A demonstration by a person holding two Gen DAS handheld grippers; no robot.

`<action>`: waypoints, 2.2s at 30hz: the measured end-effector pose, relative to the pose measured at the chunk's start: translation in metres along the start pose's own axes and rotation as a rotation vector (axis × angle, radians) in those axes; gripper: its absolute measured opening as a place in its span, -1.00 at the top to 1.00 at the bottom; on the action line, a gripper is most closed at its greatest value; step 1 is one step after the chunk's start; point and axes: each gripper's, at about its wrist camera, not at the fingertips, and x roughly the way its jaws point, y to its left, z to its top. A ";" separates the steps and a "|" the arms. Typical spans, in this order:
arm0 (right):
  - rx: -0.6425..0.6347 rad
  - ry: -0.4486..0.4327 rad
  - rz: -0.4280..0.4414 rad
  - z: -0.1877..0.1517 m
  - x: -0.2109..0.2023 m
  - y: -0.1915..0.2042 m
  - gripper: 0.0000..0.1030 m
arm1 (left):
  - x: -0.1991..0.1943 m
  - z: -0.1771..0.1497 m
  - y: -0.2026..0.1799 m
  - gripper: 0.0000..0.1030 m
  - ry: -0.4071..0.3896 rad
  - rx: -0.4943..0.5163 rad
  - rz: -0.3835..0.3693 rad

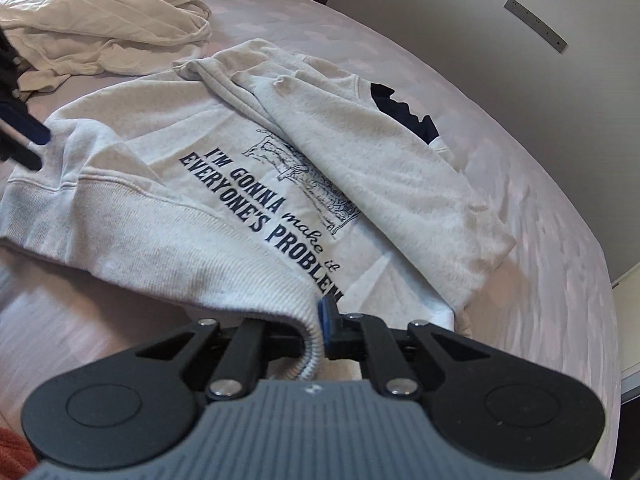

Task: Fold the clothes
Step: 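Lift the hem with both grippers and fold it toward the collar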

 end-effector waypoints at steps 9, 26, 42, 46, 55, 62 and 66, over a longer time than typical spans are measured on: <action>0.091 0.040 0.078 -0.013 0.049 -0.024 0.79 | 0.039 -0.004 -0.035 0.10 0.198 0.181 -0.077; 0.099 0.035 0.207 -0.042 -0.031 -0.034 -0.19 | 0.080 -0.018 -0.017 0.43 0.337 0.085 -0.136; -0.104 0.328 0.197 -0.074 0.001 0.025 -0.15 | 0.070 -0.021 -0.036 0.54 0.322 0.219 -0.033; -0.159 0.403 0.178 -0.081 0.014 0.039 -0.04 | 0.070 -0.023 -0.036 0.17 0.352 0.229 -0.042; -0.193 0.393 0.082 -0.088 0.011 0.040 0.44 | 0.075 -0.023 -0.017 0.42 0.396 0.126 -0.060; -0.130 0.253 -0.065 -0.088 -0.027 0.018 0.55 | 0.039 -0.020 0.008 0.88 0.300 -0.008 -0.003; -0.035 0.140 -0.157 -0.081 -0.064 -0.006 0.56 | 0.003 -0.015 0.024 0.89 0.203 -0.062 0.046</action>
